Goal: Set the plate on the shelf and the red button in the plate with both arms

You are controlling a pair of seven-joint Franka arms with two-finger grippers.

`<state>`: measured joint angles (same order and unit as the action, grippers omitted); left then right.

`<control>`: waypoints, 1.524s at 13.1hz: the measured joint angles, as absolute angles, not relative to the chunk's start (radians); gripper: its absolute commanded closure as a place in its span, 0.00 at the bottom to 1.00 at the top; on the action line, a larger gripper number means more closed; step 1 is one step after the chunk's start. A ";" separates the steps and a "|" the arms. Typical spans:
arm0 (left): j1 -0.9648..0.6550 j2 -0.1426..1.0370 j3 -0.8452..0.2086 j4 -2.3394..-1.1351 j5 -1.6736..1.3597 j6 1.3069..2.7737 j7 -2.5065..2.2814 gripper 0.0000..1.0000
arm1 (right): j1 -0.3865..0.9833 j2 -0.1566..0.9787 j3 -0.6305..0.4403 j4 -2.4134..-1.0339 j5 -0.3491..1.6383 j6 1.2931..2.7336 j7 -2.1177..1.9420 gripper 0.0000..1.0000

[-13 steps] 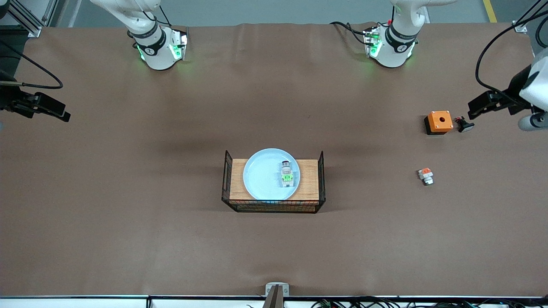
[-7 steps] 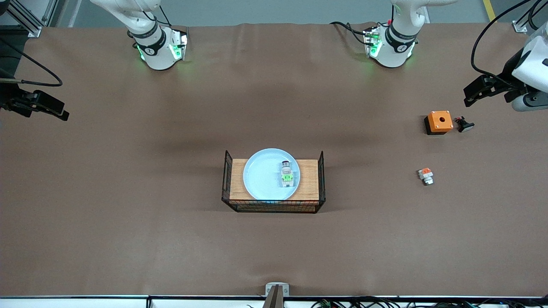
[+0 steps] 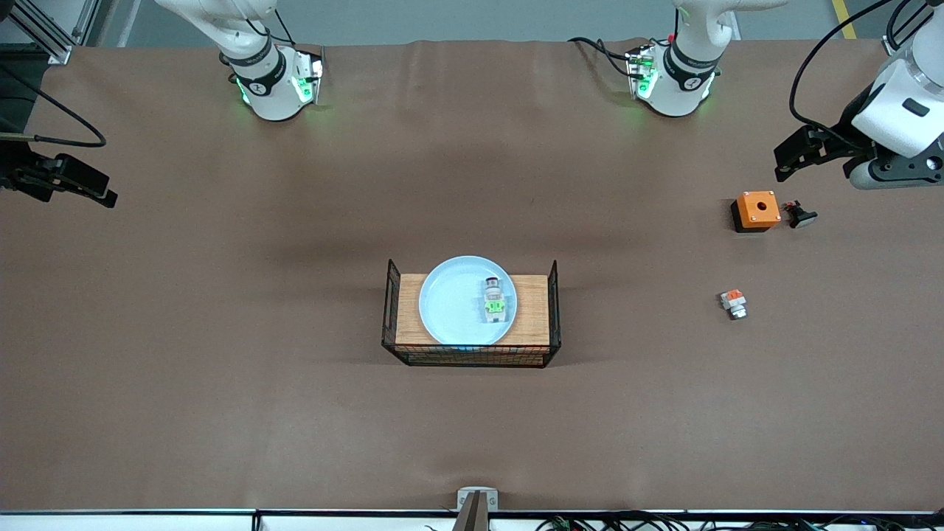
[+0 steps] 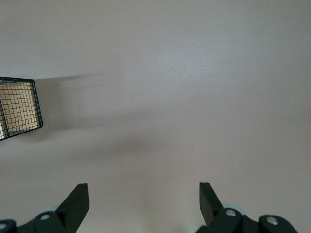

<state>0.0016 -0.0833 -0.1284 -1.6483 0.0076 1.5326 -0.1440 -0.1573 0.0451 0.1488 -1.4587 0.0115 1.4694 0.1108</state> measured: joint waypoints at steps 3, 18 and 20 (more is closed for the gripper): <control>0.003 -0.086 -0.123 -1.644 0.004 1.517 -0.144 0.00 | -0.157 0.045 0.152 -1.459 0.011 1.469 0.110 0.00; 0.033 -0.089 -0.116 -1.614 0.004 1.494 -0.144 0.00 | -0.157 0.045 0.154 -1.458 0.001 1.474 0.110 0.00; 0.037 -0.089 -0.116 -1.611 0.004 1.490 -0.144 0.00 | -0.157 0.045 0.155 -1.458 -0.003 1.474 0.110 0.00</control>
<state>0.0373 -0.0887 -0.1163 -1.6115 0.0040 1.4904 -0.1440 -0.1569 0.0451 0.1546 -1.4584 -0.0027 1.4743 0.1099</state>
